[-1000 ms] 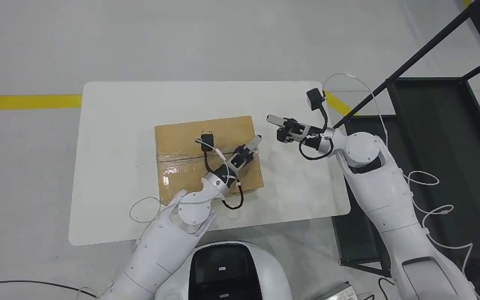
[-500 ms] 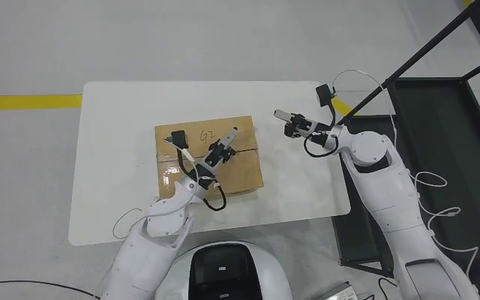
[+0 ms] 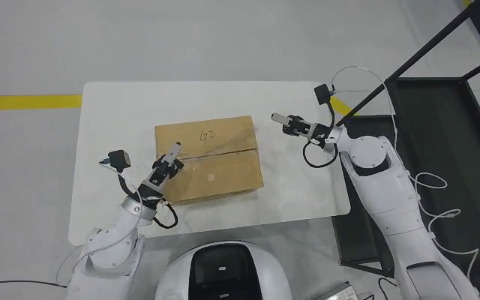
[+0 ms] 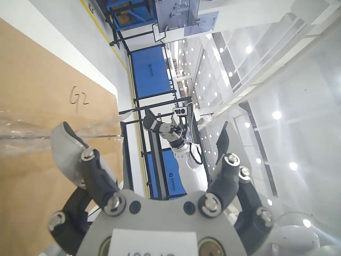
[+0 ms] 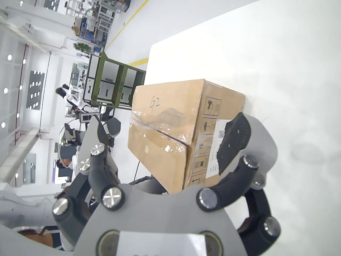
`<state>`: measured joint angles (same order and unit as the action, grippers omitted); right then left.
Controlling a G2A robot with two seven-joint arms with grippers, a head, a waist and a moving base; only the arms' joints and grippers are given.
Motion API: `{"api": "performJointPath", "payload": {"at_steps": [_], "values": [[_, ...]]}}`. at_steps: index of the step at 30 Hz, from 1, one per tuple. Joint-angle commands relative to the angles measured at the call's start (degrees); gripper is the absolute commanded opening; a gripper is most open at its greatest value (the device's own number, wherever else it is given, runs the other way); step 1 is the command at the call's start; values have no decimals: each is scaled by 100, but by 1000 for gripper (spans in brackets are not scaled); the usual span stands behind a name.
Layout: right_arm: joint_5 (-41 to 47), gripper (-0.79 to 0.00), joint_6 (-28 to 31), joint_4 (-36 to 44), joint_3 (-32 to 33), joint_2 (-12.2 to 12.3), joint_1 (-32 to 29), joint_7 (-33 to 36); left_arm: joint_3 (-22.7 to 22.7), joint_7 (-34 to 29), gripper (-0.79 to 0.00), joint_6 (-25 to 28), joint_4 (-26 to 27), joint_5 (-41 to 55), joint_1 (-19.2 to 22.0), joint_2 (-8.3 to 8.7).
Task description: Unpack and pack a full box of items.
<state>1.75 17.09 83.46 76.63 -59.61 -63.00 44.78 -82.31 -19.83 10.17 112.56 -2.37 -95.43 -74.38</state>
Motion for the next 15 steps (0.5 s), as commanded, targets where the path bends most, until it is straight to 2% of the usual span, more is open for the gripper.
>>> {"api": "performJointPath", "payload": {"at_steps": [1,6,10,15], "values": [[-223,0,567,-205,-141,-23,144,-87,-201,-43,0,42,0,54,-112,25],[-213,0,1418,-809,-549,-105,592,105,-716,-182,0,124,-92,110,-194,89],[-23,0,1906,-1214,-802,-163,921,366,-1096,-311,0,147,-365,47,-44,142],[228,0,2276,-1581,-1081,-230,1227,647,-1334,-331,0,82,-800,83,210,179]]}}
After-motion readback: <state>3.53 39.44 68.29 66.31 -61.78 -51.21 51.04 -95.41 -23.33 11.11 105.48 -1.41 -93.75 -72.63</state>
